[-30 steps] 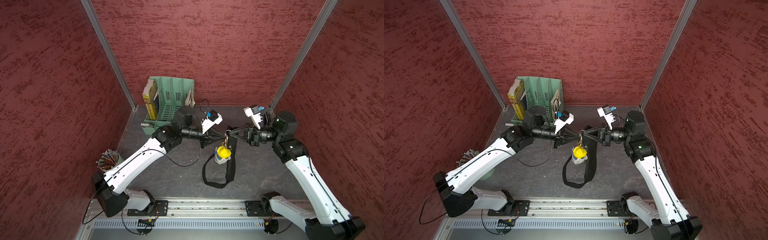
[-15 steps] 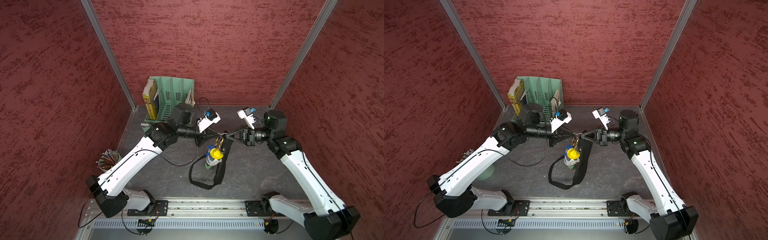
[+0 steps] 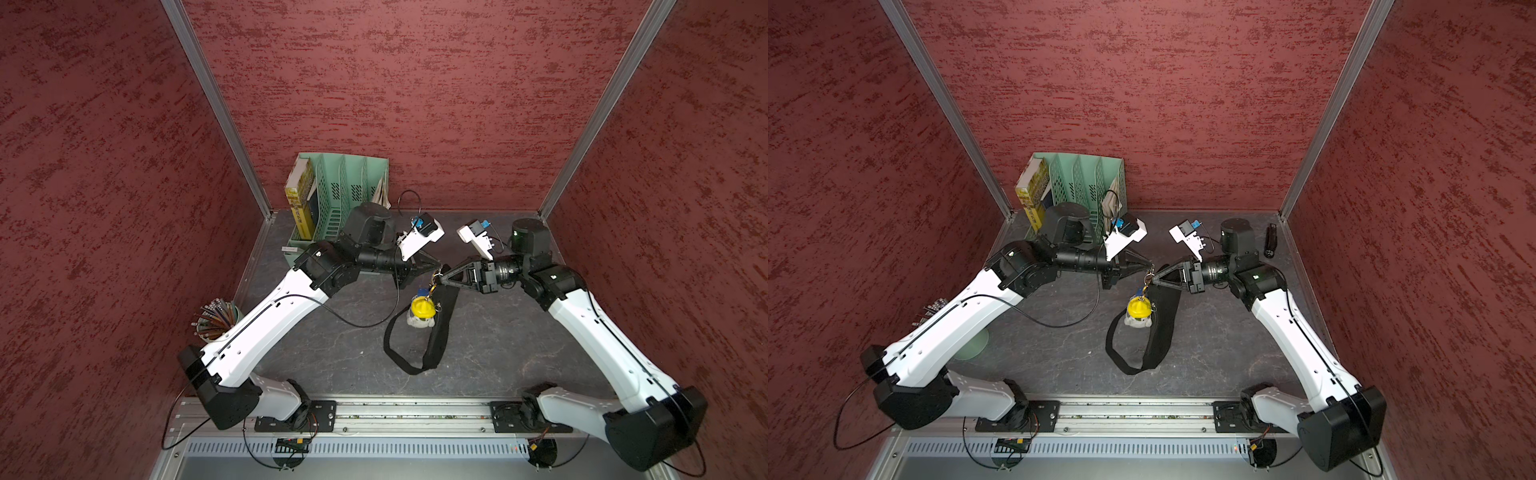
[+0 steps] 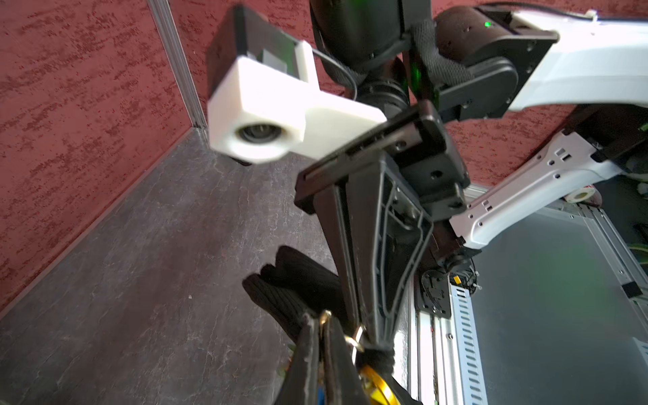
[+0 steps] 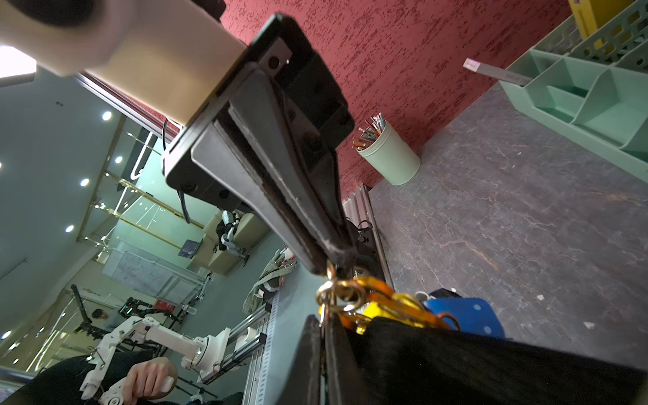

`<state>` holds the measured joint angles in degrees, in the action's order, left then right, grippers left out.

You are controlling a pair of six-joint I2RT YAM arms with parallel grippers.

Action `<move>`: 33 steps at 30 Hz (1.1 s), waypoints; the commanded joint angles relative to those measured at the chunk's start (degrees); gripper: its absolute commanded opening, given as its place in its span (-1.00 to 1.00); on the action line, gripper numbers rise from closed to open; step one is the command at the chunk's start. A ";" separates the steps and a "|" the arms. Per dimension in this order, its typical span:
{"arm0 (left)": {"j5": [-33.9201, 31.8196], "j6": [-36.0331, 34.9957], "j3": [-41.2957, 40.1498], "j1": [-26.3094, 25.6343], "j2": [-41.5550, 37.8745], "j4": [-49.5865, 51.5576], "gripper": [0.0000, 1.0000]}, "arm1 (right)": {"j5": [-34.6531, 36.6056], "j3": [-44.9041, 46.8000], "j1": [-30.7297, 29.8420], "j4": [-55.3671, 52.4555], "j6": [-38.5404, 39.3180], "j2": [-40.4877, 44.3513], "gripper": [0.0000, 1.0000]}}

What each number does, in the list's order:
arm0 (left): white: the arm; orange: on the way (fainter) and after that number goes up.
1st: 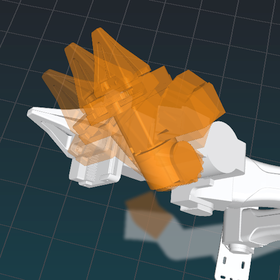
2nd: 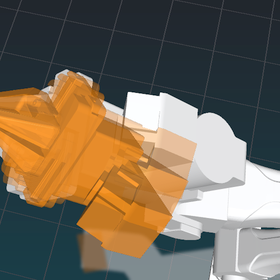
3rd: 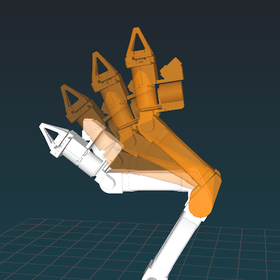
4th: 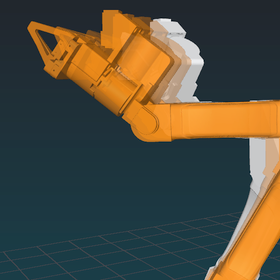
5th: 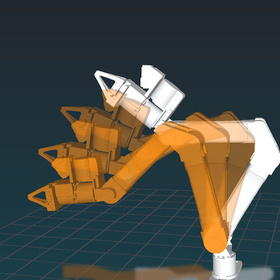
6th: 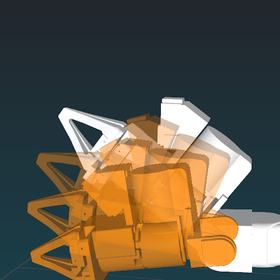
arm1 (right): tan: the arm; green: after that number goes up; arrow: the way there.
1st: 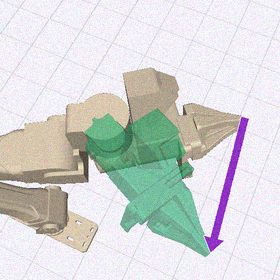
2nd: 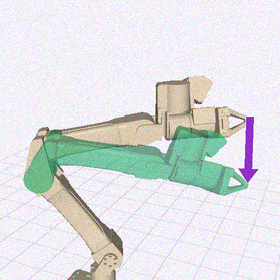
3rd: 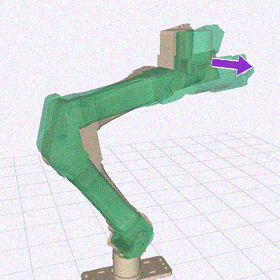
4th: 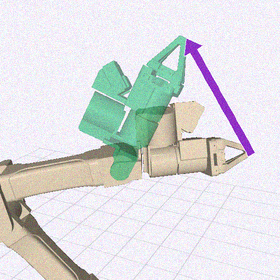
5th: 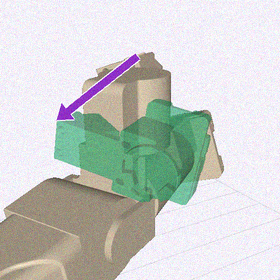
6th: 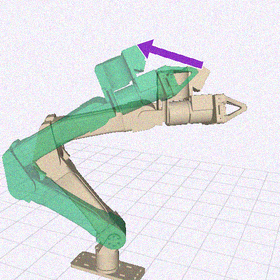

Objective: Remove the decoration from the bag
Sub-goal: Remove the decoration item from the bag.

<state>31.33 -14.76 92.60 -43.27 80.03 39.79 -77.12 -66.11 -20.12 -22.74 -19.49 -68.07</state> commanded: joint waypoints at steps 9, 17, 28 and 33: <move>9.64 11.35 -6.10 3.23 1.28 -14.71 -0.69 | -1.12 -2.59 -2.66 2.59 0.04 0.73 -1.00; 13.96 19.83 -9.34 9.58 -1.96 -16.29 -0.21 | 3.42 -1.38 -2.72 9.15 -4.13 1.84 -1.00; 20.59 23.82 -17.27 9.93 -12.11 -17.08 -0.24 | 6.94 -1.78 -2.72 14.33 -7.99 1.16 -1.00; 25.28 27.45 -23.94 8.73 -16.60 -22.01 -0.49 | 7.18 -3.82 -2.72 14.91 -8.47 0.05 -1.00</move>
<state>52.03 9.69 70.98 -33.85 64.69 21.87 -70.59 -66.72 -22.39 -11.75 -27.07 -67.81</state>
